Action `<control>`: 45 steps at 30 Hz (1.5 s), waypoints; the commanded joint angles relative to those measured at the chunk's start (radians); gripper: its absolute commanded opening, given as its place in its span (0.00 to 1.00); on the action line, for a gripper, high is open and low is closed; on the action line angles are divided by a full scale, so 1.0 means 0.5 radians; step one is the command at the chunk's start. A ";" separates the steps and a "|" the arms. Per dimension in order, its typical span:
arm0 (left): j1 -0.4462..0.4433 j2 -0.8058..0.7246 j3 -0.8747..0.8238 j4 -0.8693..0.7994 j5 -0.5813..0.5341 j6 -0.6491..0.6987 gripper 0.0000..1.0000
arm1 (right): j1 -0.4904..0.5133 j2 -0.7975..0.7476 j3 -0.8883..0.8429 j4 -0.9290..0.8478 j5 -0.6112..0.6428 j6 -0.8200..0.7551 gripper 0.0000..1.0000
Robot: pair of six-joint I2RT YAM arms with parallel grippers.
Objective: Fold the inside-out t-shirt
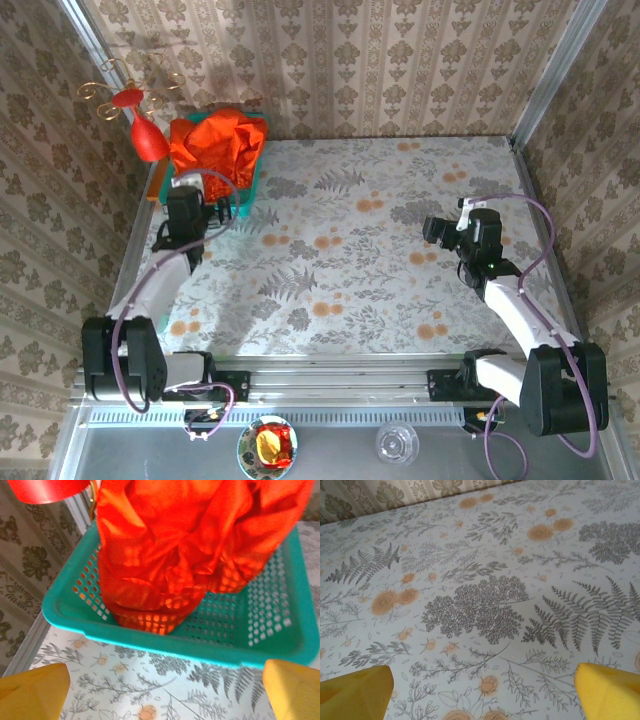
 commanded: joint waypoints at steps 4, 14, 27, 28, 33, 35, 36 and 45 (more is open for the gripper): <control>0.103 0.373 0.502 -0.558 0.012 -0.132 1.00 | 0.020 -0.041 0.087 -0.158 -0.012 0.059 0.94; 0.121 1.077 1.344 -0.958 0.209 -0.077 0.89 | 0.027 -0.013 0.142 -0.196 -0.043 0.070 0.94; 0.135 1.763 2.012 -1.240 0.226 -0.070 0.52 | 0.038 -0.039 0.221 -0.298 -0.045 0.032 0.94; 0.137 1.790 2.045 -1.242 0.236 -0.073 0.51 | 0.038 -0.043 0.221 -0.303 -0.046 0.030 0.94; 0.146 1.933 2.208 -1.256 0.289 -0.070 0.43 | 0.043 -0.053 0.238 -0.325 -0.049 0.026 0.94; 0.149 1.963 2.255 -1.266 0.300 -0.071 0.40 | 0.044 -0.055 0.246 -0.334 -0.045 0.023 0.94; 0.149 1.978 2.271 -1.270 0.301 -0.070 0.38 | 0.044 -0.055 0.251 -0.340 -0.044 0.023 0.94; 0.158 1.996 2.301 -1.278 0.360 -0.056 0.11 | 0.069 -0.106 0.273 -0.365 -0.022 0.037 0.94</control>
